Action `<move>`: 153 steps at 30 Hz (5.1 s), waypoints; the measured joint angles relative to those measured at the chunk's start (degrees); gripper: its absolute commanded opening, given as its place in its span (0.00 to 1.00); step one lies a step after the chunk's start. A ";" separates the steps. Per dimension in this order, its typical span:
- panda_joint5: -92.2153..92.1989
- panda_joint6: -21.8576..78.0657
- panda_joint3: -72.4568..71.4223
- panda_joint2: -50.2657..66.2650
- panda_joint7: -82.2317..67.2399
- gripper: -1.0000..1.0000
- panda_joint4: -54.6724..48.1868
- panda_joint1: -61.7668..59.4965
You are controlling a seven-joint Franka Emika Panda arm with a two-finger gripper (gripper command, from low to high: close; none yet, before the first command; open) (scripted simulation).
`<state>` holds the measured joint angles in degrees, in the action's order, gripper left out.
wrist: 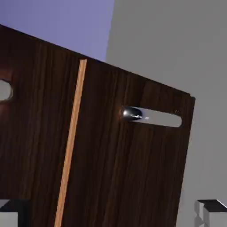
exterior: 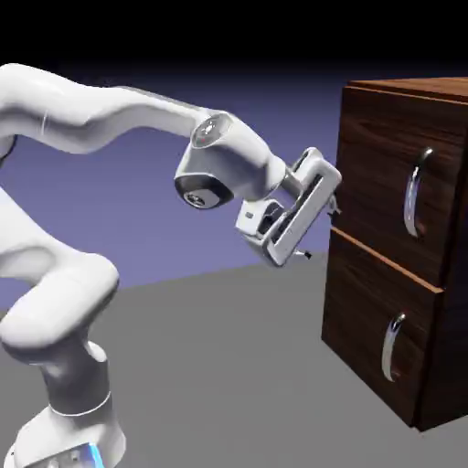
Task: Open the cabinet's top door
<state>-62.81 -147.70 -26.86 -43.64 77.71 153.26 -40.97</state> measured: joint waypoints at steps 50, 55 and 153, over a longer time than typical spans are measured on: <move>-41.36 27.08 -17.06 -14.44 26.44 1.00 -12.98 -32.37; -28.90 24.92 -11.53 -14.51 20.45 1.00 -13.92 -25.65; 215.29 -17.60 96.76 -15.98 -96.87 1.00 -32.17 106.06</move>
<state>152.49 -165.29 69.90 -59.62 -19.16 121.10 65.08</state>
